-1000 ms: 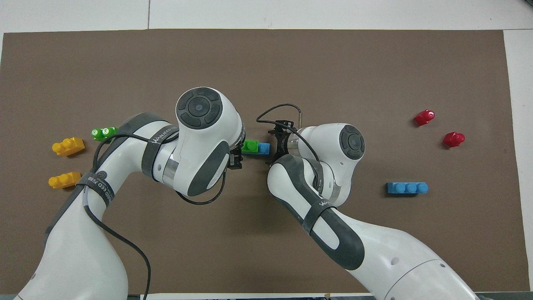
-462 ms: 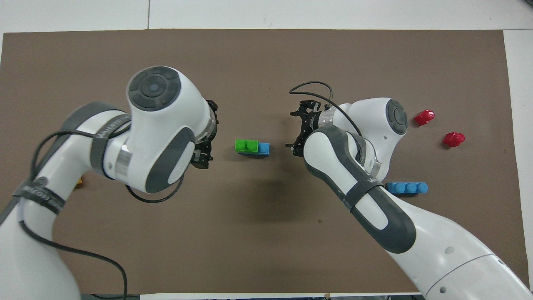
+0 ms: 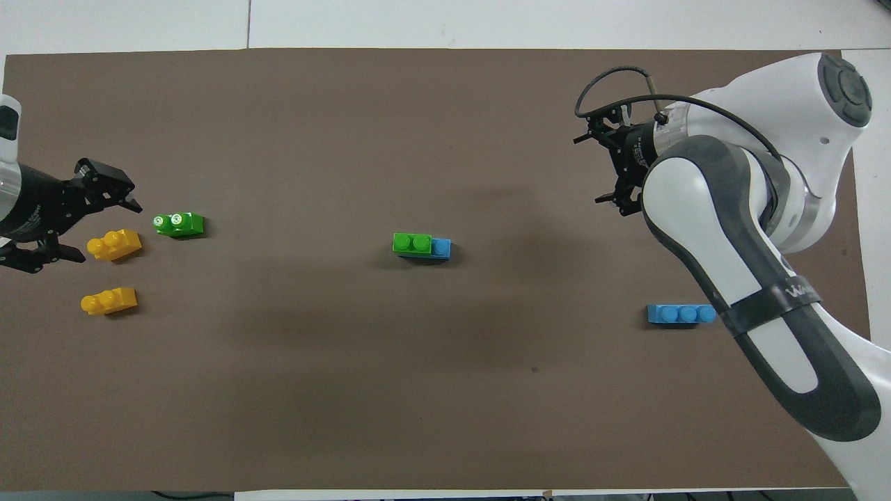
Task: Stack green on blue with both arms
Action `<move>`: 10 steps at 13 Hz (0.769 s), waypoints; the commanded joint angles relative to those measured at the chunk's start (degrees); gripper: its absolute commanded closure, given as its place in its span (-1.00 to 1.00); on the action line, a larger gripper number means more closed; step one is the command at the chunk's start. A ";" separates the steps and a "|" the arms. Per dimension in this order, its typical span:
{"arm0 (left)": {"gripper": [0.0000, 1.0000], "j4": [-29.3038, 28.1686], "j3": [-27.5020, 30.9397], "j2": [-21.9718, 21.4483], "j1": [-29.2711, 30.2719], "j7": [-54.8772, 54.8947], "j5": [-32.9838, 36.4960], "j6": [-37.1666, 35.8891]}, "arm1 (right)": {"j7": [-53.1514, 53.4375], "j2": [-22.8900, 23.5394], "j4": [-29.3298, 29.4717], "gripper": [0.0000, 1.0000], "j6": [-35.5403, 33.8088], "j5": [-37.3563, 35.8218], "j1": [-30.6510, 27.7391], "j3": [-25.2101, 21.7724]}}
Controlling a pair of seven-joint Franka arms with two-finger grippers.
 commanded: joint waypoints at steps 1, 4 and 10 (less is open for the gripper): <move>-1.00 -0.22 -0.77 -1.30 1.46 12.32 0.63 -1.63 | -13.55 -1.26 1.24 -0.99 -3.90 -7.10 -1.78 0.52; -1.00 1.96 -0.77 0.53 1.73 19.56 2.04 -3.73 | -27.55 -1.35 6.95 -0.98 -12.51 -13.09 -3.98 0.52; -1.00 0.92 -0.86 1.07 0.94 20.27 1.69 -4.88 | -50.24 -6.79 11.71 -0.99 -24.29 -21.27 -6.62 0.44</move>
